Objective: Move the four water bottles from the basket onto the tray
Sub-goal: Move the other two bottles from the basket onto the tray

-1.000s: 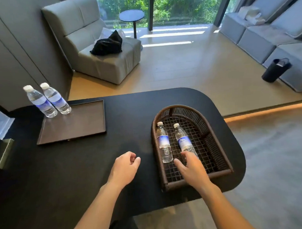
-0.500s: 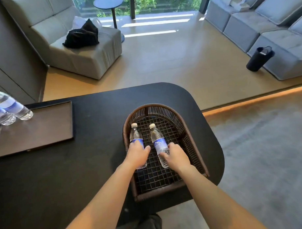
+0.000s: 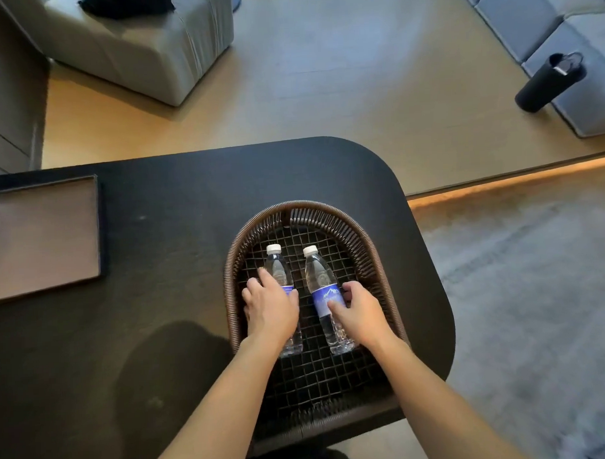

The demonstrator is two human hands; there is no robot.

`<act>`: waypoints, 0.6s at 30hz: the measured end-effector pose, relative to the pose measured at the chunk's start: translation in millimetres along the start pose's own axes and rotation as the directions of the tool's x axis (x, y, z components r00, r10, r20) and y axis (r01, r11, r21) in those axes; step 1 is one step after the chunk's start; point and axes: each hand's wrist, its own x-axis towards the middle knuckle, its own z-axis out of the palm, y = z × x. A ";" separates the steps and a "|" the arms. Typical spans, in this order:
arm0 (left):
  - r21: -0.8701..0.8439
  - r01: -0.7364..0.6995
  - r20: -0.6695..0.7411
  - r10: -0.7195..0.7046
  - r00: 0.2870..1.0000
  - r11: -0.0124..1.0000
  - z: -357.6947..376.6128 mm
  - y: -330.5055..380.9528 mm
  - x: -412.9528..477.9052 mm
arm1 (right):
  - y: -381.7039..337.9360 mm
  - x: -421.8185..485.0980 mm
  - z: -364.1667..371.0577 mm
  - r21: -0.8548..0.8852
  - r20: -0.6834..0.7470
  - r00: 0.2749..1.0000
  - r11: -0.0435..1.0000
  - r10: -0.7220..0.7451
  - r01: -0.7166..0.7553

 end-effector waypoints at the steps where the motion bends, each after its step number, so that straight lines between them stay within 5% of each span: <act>1: -0.035 0.011 0.013 -0.010 1.000 0.999 -0.1 1.3 9.5 | -5.3 5.8 -1.7 0.010 -0.005 1.000 1.000 -0.007 0.007; 7: -0.113 0.096 0.153 -0.079 0.985 0.989 -1.6 6.5 47.2 | -30.4 43.6 -2.0 -0.028 -0.005 1.000 0.999 0.028 -0.029; 18: -0.386 0.043 0.131 0.009 0.991 0.922 -6.0 -1.9 37.3 | -27.4 37.5 -13.0 0.006 0.068 0.997 0.999 0.035 -0.035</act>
